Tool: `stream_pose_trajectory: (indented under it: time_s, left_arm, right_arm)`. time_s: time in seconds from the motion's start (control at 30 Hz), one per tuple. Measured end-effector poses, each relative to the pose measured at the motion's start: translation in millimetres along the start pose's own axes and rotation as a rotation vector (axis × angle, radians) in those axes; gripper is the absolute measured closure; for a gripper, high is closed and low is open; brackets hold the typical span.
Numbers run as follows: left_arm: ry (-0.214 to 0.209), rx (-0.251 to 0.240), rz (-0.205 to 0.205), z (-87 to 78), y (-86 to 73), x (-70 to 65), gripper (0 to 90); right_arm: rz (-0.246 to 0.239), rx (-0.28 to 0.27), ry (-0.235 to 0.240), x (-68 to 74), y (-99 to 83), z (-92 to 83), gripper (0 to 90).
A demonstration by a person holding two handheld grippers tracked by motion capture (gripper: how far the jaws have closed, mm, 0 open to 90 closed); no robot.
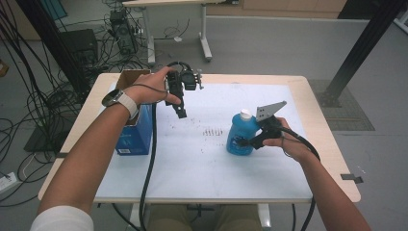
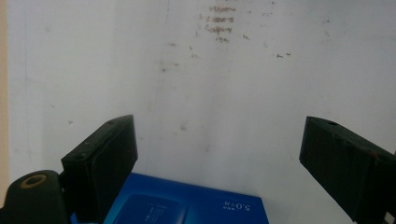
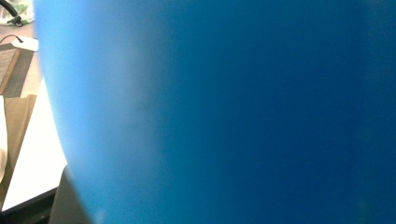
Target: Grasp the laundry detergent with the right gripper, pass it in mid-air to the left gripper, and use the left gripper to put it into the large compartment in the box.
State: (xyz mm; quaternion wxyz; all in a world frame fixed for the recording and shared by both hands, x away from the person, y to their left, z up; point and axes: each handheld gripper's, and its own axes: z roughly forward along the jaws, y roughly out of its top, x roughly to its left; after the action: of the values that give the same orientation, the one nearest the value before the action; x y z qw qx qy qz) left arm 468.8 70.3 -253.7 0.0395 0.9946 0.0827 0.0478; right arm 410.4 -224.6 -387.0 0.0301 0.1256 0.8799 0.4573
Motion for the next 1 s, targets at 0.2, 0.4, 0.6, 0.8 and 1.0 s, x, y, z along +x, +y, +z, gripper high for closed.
stream_pose_trajectory:
  time_s: [0.2,0.4,0.6,0.8,1.0]
  left_arm:
    - [0.0,0.002,0.0,0.8,-0.1,0.2,11.7]
    - [0.0,0.001,0.001,1.1,0.2,0.1,11.6]
    - [0.0,-0.001,0.001,1.5,0.1,0.2,11.6]
    - [-0.001,-0.002,-0.003,1.8,-0.5,0.3,11.6]
    - [-0.001,-0.002,-0.001,2.1,-0.5,0.2,11.6]
  right_arm:
    - [-0.004,0.0,-0.001,-0.3,0.0,0.3,30.0]
    - [-0.004,-0.004,-0.002,-0.3,-0.5,0.8,30.6]
    - [-0.001,-0.009,0.0,-0.6,-1.6,1.0,31.4]
    - [-0.001,-0.013,0.0,-0.9,-2.5,1.5,31.9]
    - [-0.004,-0.014,0.001,-0.8,-2.0,2.4,32.3]
